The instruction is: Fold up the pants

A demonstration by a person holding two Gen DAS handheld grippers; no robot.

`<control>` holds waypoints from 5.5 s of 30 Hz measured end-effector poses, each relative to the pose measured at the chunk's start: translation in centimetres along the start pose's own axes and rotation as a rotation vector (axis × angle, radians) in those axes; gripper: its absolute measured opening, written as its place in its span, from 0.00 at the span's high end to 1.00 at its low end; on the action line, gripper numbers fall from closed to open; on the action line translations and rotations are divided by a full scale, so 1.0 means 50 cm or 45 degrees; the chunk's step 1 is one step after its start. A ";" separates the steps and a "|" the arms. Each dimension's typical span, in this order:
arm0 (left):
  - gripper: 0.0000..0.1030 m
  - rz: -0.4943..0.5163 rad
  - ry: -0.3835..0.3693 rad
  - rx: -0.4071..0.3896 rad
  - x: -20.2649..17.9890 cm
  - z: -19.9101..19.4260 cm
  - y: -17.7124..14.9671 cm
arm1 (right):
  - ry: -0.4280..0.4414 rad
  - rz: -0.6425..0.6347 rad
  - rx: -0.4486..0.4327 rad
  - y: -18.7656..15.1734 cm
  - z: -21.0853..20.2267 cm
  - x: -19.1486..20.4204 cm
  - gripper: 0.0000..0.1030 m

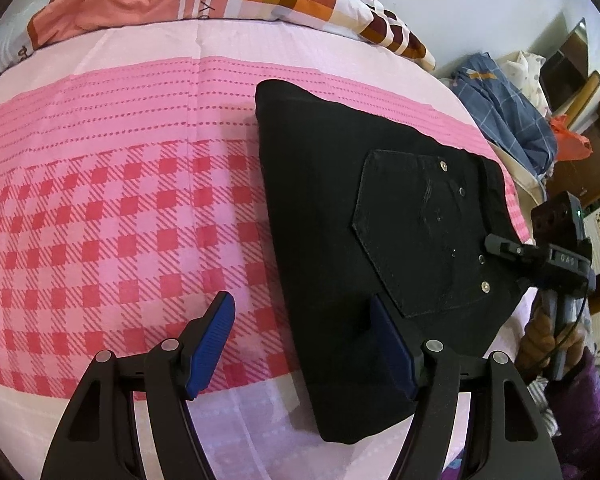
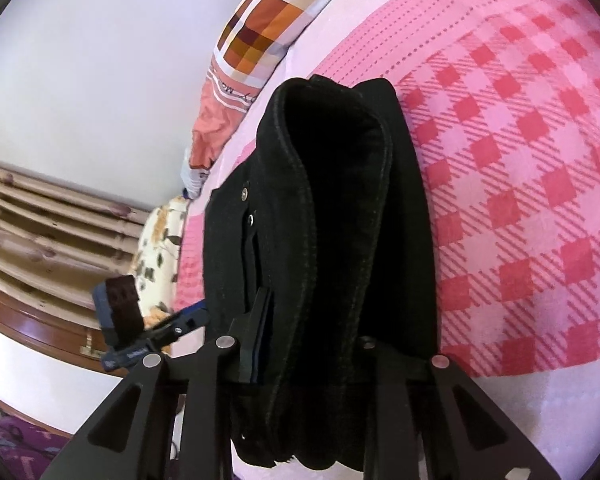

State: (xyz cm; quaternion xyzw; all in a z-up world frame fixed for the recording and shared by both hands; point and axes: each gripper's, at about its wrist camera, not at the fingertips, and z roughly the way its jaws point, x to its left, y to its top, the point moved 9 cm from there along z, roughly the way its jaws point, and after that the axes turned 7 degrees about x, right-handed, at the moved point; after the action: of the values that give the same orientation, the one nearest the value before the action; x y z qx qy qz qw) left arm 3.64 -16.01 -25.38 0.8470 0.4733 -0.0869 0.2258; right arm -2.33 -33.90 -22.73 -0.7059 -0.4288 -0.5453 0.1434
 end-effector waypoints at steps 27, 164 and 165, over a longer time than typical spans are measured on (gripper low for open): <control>0.26 0.103 0.204 -0.056 -0.006 0.012 0.032 | -0.086 -0.061 -0.006 -0.002 -0.017 -0.014 0.79; 0.00 0.205 0.206 -0.093 -0.026 0.079 0.077 | -0.259 -0.296 -0.182 -0.001 -0.030 0.023 0.00; 0.00 0.205 0.207 -0.096 -0.025 0.079 0.078 | -0.262 -0.301 -0.183 0.000 -0.029 0.023 0.00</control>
State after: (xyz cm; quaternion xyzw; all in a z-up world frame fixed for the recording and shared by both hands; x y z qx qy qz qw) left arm 6.49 -20.56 -27.23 0.8774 0.4235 0.0184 0.2248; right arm -3.22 -34.35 -21.16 -0.7110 -0.4812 -0.5125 -0.0173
